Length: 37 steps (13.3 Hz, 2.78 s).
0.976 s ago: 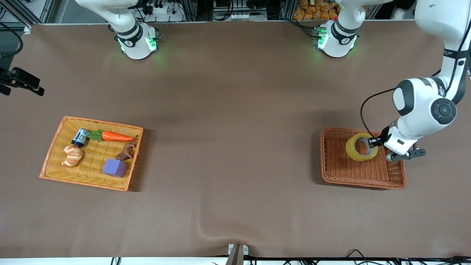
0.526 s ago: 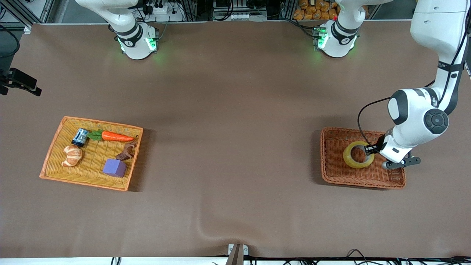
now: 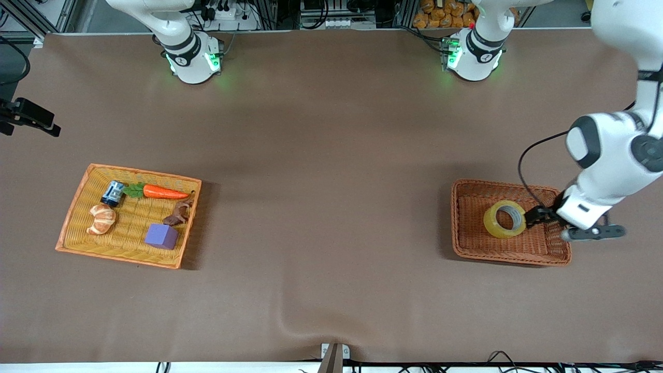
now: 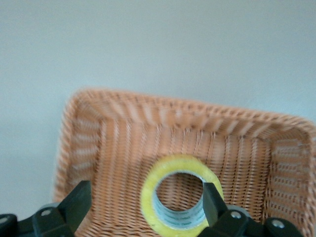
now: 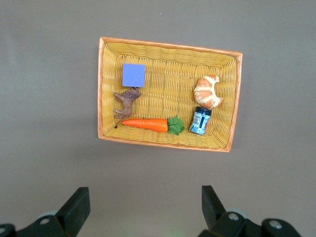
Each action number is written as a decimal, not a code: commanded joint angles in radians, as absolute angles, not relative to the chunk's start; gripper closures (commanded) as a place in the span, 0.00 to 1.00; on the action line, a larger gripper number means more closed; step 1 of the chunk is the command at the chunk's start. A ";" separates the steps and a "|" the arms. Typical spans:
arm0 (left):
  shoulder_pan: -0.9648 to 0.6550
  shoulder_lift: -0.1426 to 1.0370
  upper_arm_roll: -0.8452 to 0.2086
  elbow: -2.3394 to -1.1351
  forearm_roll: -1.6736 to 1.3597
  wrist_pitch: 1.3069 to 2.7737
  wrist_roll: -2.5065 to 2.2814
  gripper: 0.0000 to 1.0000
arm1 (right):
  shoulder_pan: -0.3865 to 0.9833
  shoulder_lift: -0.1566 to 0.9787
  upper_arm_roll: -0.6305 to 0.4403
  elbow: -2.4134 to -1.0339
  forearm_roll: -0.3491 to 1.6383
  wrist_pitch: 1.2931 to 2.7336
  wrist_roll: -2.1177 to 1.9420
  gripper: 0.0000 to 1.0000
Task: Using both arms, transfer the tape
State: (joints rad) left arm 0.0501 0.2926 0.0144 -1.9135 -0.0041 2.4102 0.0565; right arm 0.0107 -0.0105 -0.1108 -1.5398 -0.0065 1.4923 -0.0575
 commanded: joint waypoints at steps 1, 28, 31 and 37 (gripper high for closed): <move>0.092 0.213 0.009 -1.849 -0.008 2.283 0.129 0.00 | -0.009 -0.009 -0.098 -1.532 -0.006 1.497 -0.057 0.00; 0.017 0.031 -0.074 -1.546 -0.023 1.623 -0.130 0.00 | -0.038 -0.006 -0.101 -1.526 -0.002 1.540 -0.064 0.00; 0.002 0.037 -0.075 -1.560 0.000 1.638 -0.118 0.00 | -0.037 -0.005 -0.100 -1.529 0.000 1.529 -0.066 0.00; -0.012 0.020 -0.081 -1.575 0.000 1.654 -0.106 0.00 | -0.037 -0.003 -0.100 -1.534 0.028 1.526 -0.067 0.00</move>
State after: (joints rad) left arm -0.0029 0.0429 -0.0775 -1.5595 -0.0189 1.6366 -0.1175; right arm -0.0164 -0.0028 -0.1146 -1.5361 0.0052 1.5320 -0.0595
